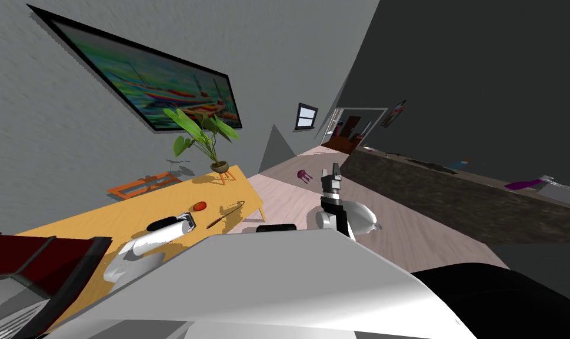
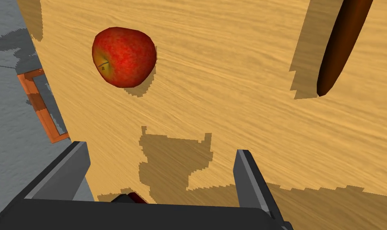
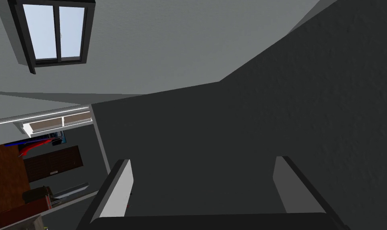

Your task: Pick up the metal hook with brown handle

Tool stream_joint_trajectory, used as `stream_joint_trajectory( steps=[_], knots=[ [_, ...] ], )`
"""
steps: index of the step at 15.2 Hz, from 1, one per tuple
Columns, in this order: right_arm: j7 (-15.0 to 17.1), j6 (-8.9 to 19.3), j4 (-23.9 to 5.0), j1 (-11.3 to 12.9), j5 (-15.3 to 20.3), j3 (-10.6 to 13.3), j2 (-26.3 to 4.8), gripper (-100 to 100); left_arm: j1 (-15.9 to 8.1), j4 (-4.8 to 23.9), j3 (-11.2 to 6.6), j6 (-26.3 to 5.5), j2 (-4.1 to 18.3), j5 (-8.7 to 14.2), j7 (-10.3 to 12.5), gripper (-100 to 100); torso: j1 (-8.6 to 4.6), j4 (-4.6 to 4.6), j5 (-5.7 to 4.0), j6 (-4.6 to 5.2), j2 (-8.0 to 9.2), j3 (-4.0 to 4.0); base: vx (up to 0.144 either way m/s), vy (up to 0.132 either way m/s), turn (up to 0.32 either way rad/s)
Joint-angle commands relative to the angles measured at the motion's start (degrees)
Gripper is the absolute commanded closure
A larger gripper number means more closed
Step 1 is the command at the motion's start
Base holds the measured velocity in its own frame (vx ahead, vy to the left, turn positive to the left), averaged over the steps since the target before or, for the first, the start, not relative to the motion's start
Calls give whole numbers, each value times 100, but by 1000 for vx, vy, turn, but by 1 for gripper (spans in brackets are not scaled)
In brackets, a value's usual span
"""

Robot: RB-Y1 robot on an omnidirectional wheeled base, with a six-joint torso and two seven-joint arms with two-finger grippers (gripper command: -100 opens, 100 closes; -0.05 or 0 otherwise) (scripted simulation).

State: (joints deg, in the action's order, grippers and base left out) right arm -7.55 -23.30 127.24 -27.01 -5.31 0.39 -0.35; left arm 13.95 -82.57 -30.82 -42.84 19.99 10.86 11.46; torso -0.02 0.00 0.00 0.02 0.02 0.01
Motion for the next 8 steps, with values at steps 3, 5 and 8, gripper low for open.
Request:
stream_joint_trajectory(
  steps=[3, 5, 8],
  knots=[
    [0, 0, 0, -1, 0, 0, 0, 0, -93, 256, -191, -504, -32, -1, 44, -100, 1, 0, 0, -3, 0, 0, 6, -12, -147],
    [0, 0, 0, 0, 0, 0, 0, 0, -93, 256, -191, -622, -32, -1, 44, -100, 0, 0, 0, 0, -1, 0, 7, -11, -139],
    [0, 0, 0, 0, 0, 0, 0, 0, -160, 433, -295, -902, -31, 13, 62, -100, 1, 0, 0, 0, -2, -1, 8, -11, -137]
  ],
)
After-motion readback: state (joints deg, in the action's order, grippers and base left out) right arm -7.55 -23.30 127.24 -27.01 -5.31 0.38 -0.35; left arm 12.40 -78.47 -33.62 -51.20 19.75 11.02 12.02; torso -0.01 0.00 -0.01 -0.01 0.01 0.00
